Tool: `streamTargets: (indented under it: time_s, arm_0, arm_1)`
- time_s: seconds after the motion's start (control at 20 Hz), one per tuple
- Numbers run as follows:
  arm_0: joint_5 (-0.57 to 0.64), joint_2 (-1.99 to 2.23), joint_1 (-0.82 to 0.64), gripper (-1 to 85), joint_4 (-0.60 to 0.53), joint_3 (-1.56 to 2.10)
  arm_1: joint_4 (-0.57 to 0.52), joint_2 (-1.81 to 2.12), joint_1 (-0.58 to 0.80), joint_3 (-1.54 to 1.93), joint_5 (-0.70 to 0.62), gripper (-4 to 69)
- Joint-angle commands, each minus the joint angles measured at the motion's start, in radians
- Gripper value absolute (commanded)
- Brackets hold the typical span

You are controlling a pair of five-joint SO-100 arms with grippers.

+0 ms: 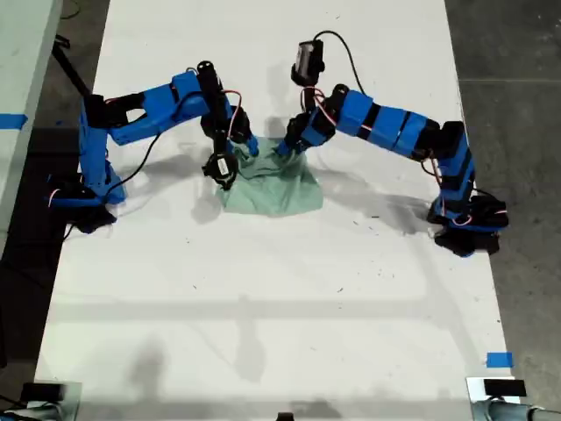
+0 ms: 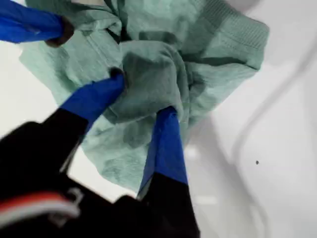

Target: Fold t-shirt

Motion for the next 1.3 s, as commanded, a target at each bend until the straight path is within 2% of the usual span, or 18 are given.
streamTargets:
  time_s: [0.0,0.2,0.3,0.45,0.6,0.65,0.75,0.95,1.05,1.15,1.25]
  arm_0:
    - [0.017,0.089,-0.060,33.0,0.037,-0.054]
    - [0.051,0.272,-0.163,33.2,0.075,0.021]
    - [0.064,0.367,-0.210,32.7,0.075,0.100]
    - [0.069,0.543,-0.239,32.2,0.015,0.311]
    - [0.044,0.787,-0.210,30.3,-0.129,0.657]
    - [0.023,0.877,-0.192,29.4,-0.186,0.785]
    - [-0.031,1.052,-0.140,27.5,-0.291,1.031]
    - [-0.179,1.411,-0.034,14.0,-0.491,1.500]
    - [-0.256,1.589,0.028,10.8,-0.546,1.690]
    - [-0.318,1.738,0.064,8.5,-0.555,1.832]
    - [-0.350,1.881,0.087,3.3,-0.548,1.942]
  arm_1:
    - [0.083,0.077,0.072,-0.046,-0.026,32.1]
    - [0.222,0.242,0.195,0.000,-0.055,27.3]
    - [0.256,0.367,0.252,0.081,-0.072,26.0]
    - [0.252,0.611,0.318,0.319,-0.081,23.6]
    - [0.156,0.950,0.351,0.690,-0.052,20.4]
    - [0.123,1.066,0.348,0.818,-0.028,17.4]
    - [0.101,1.266,0.324,1.028,0.038,16.9]
    - [0.029,1.598,0.212,1.408,0.229,10.7]
    - [-0.018,1.790,0.149,1.589,0.322,7.9]
    - [-0.060,1.944,0.072,1.698,0.374,-1.2]
    - [-0.110,1.974,0.021,1.713,0.387,-1.1]
